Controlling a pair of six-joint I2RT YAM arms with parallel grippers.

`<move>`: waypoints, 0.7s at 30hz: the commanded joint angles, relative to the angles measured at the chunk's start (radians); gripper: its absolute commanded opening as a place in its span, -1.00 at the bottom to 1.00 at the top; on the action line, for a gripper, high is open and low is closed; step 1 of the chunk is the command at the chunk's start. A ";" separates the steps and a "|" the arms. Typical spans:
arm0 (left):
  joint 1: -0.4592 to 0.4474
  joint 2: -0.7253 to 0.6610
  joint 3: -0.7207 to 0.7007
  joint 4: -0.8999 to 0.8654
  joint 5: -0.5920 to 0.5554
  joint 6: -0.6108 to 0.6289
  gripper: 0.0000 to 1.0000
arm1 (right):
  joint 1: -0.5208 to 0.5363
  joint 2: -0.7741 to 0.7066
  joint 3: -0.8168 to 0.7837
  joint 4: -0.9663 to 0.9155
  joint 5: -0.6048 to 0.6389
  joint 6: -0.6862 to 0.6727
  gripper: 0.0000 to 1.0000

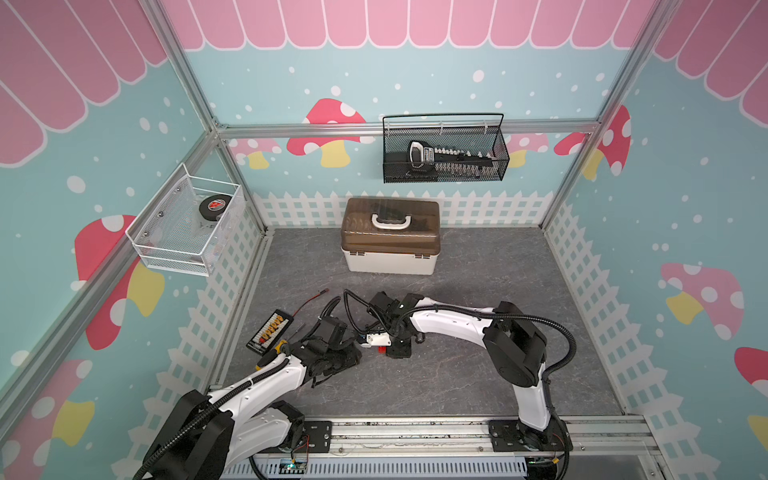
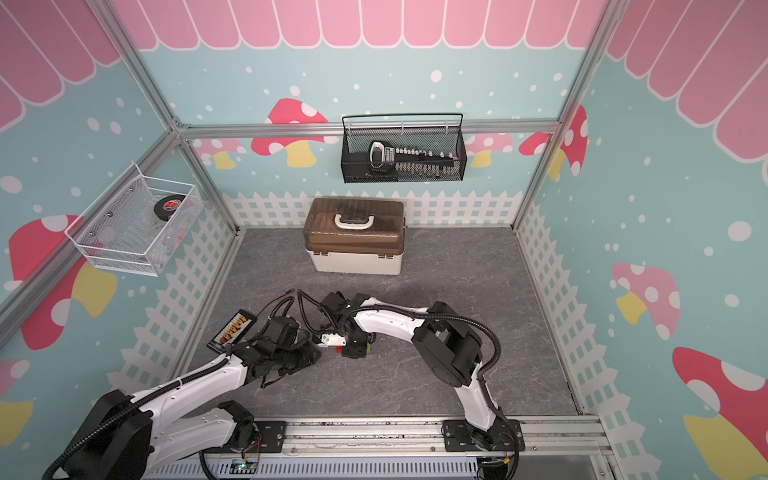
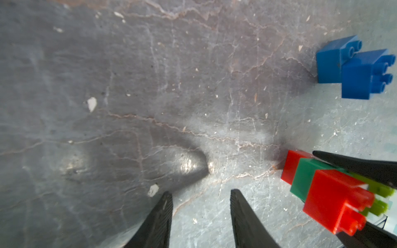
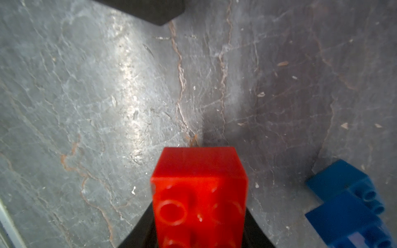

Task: Assemble the letter y with lego
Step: Assemble the lego brick with the lego brick, then move the lego brick at the center of the board.

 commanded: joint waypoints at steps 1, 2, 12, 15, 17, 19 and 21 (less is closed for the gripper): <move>0.009 0.001 -0.028 -0.023 -0.011 0.004 -0.08 | 0.002 0.002 0.008 -0.011 -0.029 0.007 -0.11; 0.008 -0.002 -0.029 -0.024 -0.014 0.003 -0.08 | 0.002 0.002 0.007 -0.008 -0.030 0.009 -0.11; 0.009 -0.009 -0.030 -0.032 -0.018 0.001 -0.08 | 0.002 0.035 0.009 -0.001 -0.032 0.013 -0.16; 0.009 -0.007 -0.025 -0.032 -0.019 0.003 -0.08 | 0.003 0.042 0.005 0.000 -0.029 0.014 -0.16; 0.009 -0.004 -0.024 -0.032 -0.018 0.004 -0.08 | 0.001 0.045 0.005 0.001 -0.027 0.014 -0.20; 0.009 -0.002 -0.023 -0.032 -0.016 0.004 -0.08 | 0.000 0.044 0.006 0.005 -0.029 0.019 -0.23; 0.009 -0.001 -0.023 -0.033 -0.017 0.004 -0.08 | 0.000 0.038 0.005 0.007 -0.027 0.022 -0.28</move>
